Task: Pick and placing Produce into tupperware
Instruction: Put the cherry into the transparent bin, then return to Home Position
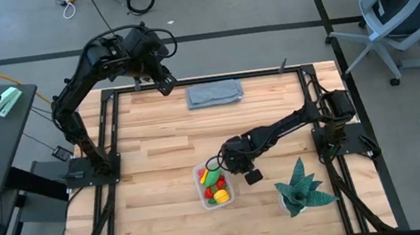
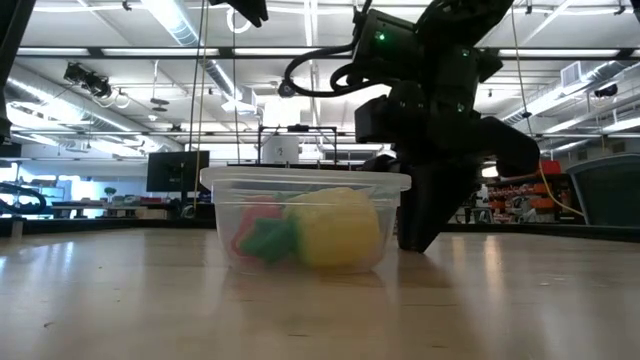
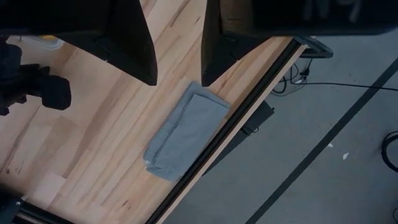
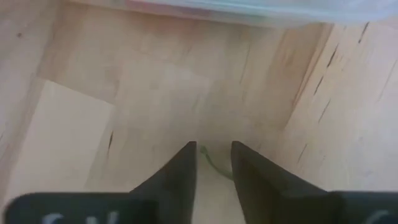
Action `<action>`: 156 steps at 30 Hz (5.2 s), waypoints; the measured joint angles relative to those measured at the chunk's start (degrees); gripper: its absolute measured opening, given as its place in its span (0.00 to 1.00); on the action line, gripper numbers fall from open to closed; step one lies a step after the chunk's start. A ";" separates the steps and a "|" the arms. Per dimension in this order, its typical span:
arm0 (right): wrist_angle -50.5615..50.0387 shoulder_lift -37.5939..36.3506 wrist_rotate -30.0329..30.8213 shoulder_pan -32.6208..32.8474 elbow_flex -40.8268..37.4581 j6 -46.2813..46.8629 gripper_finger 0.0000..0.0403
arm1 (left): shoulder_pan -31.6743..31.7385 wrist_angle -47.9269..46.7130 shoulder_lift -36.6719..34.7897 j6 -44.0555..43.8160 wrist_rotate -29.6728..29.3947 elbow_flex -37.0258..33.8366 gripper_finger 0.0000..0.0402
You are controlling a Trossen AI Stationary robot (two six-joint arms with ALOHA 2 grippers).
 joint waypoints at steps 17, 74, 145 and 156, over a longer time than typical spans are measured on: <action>-1.00 -6.67 1.10 -0.02 10.56 10.01 0.01 | 0.00 -0.01 0.00 -0.11 -0.01 0.02 0.33; 23.22 0.19 -20.94 -1.63 15.92 27.65 0.33 | 2.25 -0.57 -2.38 1.49 0.21 0.07 0.31; 57.11 -84.71 9.62 -18.34 -57.28 42.57 0.26 | -8.37 121.49 -80.90 -19.90 12.33 -126.90 0.01; 57.03 -84.69 9.62 -18.34 -61.16 43.56 0.26 | -13.51 110.26 -77.94 -16.27 6.64 -126.92 0.07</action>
